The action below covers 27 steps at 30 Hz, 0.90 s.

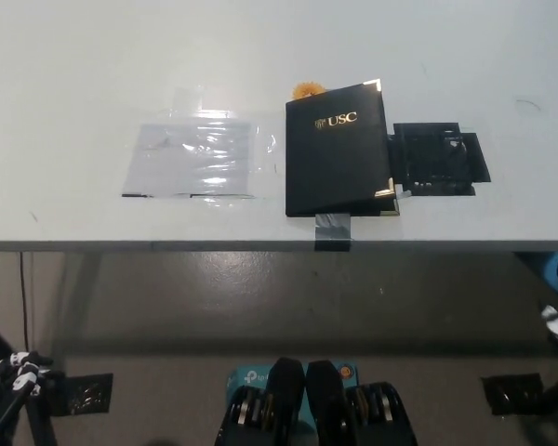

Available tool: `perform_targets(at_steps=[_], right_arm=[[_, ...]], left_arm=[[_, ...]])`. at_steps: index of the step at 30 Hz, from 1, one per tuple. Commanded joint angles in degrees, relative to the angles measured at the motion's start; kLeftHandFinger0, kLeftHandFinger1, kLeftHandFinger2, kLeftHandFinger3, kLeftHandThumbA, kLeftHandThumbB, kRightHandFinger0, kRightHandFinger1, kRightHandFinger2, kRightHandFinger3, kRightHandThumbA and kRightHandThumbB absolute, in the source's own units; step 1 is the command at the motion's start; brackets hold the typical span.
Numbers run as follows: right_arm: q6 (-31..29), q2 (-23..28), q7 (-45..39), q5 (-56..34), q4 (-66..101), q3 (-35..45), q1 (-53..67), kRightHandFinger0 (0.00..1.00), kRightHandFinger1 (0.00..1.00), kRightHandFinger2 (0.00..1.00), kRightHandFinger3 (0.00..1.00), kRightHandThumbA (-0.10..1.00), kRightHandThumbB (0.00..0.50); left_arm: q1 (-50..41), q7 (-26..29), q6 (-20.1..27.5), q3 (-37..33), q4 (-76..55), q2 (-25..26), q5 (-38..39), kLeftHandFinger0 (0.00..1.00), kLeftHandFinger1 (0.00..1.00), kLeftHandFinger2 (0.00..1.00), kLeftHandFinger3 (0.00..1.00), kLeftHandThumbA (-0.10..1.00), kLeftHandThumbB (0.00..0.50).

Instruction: The robot uses its right hand to push the cover of the diary kept in the middle of the desk towards the left to open it

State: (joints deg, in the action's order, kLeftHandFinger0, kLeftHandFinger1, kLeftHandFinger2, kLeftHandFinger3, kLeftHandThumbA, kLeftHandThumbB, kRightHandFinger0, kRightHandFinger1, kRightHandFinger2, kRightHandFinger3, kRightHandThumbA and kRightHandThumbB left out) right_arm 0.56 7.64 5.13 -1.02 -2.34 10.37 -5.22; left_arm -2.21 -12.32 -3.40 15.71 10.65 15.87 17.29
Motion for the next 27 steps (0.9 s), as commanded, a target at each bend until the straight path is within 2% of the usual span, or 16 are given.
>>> perform_targets(at_steps=[1,3,8,9,10,12,13,14,16,18,20,21,22,24,25,27], right_arm=[[-2.5,1.36,-3.58,2.35,5.25,-4.37,-3.72,0.22,0.32,0.44,0.71,0.74,0.177],[-3.23,1.47,-4.74,4.94,6.06,-8.17,-5.91,0.19,0.31,0.43,0.71,0.7,0.133],[-0.87,1.42,-5.44,6.96,8.04,-12.94,-9.26,0.15,0.28,0.42,0.7,0.67,0.106],[-0.39,1.28,-6.06,7.05,8.87,-14.0,-11.12,0.14,0.28,0.41,0.7,0.71,0.118],[-0.5,1.12,-6.41,6.47,9.29,-14.34,-12.37,0.14,0.28,0.41,0.69,0.74,0.093],[-0.41,1.23,-6.32,6.35,9.38,-14.55,-12.51,0.14,0.28,0.4,0.69,0.74,0.091],[3.4,0.04,-7.06,2.79,11.73,-13.95,-15.44,0.14,0.27,0.38,0.67,0.77,0.08],[4.5,-0.45,-7.3,1.15,12.22,-13.56,-16.29,0.13,0.27,0.38,0.66,0.77,0.079],[5.13,-1.18,-7.58,-2.04,11.73,-12.22,-19.01,0.12,0.24,0.36,0.65,0.78,0.035],[8.41,-2.59,-6.36,-5.11,10.63,-9.6,-22.65,0.15,0.23,0.32,0.63,0.83,0.058],[11.66,-4.0,-5.52,-7.49,9.26,-7.14,-25.0,0.19,0.24,0.32,0.64,0.82,0.074],[12.15,-5.29,-4.45,-9.96,6.94,-4.54,-26.97,0.28,0.31,0.4,0.68,0.83,0.07],[12.39,-5.56,-4.58,-9.96,6.86,-4.12,-27.13,0.29,0.31,0.4,0.69,0.83,0.07],[13.81,-7.95,-2.13,-12.41,5.13,-0.45,-28.9,0.37,0.38,0.45,0.68,0.81,0.096],[15.33,-9.66,0.29,-14.77,3.49,2.61,-30.75,0.47,0.49,0.58,0.74,0.88,0.103],[16.65,-11.38,1.71,-16.17,2.51,5.68,-32.16,0.54,0.58,0.66,0.78,0.91,0.095]], left_arm=[[0.72,-0.4,-0.76,-0.15,-1.3,1.08,0.55,0.49,0.52,0.27,0.4,0.43,0.5],[0.72,-0.72,-0.5,-0.15,-1.12,1.03,0.78,0.48,0.52,0.27,0.39,0.42,0.5],[0.62,-0.49,-0.71,-0.28,-1.17,0.86,0.58,0.49,0.52,0.27,0.38,0.43,0.5],[0.66,-0.23,-0.94,-0.23,-1.12,0.75,0.53,0.5,0.53,0.27,0.38,0.42,0.5],[0.7,-0.3,-0.92,-0.28,-1.12,0.79,0.5,0.51,0.53,0.27,0.38,0.42,0.5],[0.7,-0.32,-0.94,-0.29,-1.13,0.79,0.49,0.51,0.53,0.27,0.38,0.42,0.5],[0.64,-0.22,-1.32,-0.19,-1.29,0.72,0.69,0.5,0.52,0.27,0.38,0.42,0.5],[0.55,-0.22,-1.2,-0.16,-1.28,0.72,0.66,0.49,0.52,0.26,0.38,0.42,0.5],[0.52,-0.41,-0.85,-0.33,-1.1,0.86,0.41,0.5,0.53,0.27,0.39,0.43,0.5],[0.51,-0.38,-1.03,-0.32,-1.21,0.82,0.49,0.51,0.54,0.29,0.39,0.43,0.5],[0.24,-0.43,-0.48,-0.41,-0.92,0.69,0.26,0.52,0.55,0.29,0.4,0.44,0.5],[0.14,-0.32,-0.6,-0.45,-1.23,0.66,0.18,0.52,0.55,0.29,0.4,0.44,0.5],[0.13,-0.32,-0.6,-0.47,-1.25,0.67,0.16,0.52,0.55,0.29,0.4,0.44,0.5],[0.23,-0.42,-0.56,-0.5,-0.88,0.75,0.16,0.52,0.55,0.29,0.4,0.44,0.5],[0.11,-0.58,-0.22,-0.45,-0.44,0.42,0.48,0.52,0.54,0.29,0.4,0.43,0.5],[0.15,-0.62,-0.19,-0.48,-0.18,0.45,0.44,0.52,0.54,0.29,0.4,0.44,0.5]])
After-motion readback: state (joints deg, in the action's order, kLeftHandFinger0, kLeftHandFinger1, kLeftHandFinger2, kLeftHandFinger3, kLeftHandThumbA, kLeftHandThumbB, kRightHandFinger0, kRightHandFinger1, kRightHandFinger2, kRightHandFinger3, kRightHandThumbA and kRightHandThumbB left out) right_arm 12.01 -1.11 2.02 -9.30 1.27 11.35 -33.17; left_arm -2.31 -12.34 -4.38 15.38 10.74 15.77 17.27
